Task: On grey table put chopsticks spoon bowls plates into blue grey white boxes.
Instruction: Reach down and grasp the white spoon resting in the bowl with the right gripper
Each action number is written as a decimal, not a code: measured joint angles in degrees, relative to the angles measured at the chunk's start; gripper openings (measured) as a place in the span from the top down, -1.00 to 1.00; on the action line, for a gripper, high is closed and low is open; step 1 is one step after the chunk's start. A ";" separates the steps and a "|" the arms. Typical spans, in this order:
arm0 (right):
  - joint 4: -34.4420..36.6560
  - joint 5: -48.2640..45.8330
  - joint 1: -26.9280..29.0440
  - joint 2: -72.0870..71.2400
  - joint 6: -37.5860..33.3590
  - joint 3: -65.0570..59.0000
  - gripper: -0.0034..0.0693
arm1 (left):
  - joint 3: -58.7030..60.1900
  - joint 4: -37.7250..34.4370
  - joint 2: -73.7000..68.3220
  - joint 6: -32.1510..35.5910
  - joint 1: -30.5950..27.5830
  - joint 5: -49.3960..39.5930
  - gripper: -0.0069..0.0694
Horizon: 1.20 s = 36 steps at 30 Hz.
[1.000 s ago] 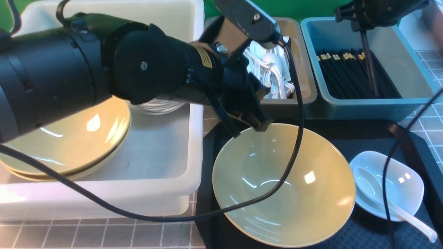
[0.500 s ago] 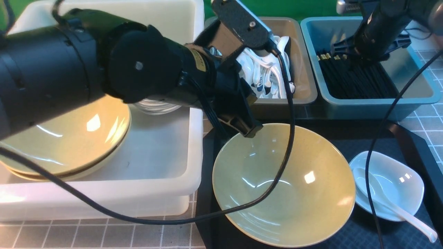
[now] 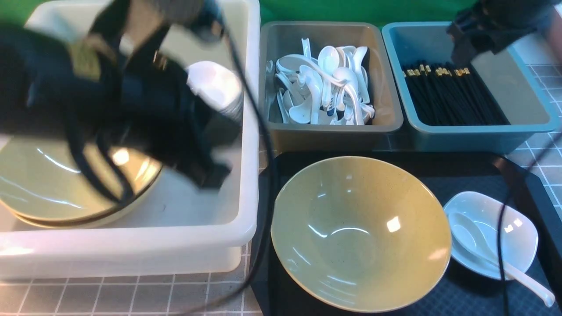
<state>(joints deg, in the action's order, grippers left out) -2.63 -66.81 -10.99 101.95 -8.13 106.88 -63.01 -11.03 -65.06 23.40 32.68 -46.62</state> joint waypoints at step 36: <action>1.54 19.83 -0.28 -4.78 -0.49 -51.16 -0.25 | 13.64 -31.02 2.42 24.79 6.11 2.72 0.85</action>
<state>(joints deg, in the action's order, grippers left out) -1.09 -46.98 -11.26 97.17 -8.62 55.72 -49.37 -42.04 -62.63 48.19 38.79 -43.91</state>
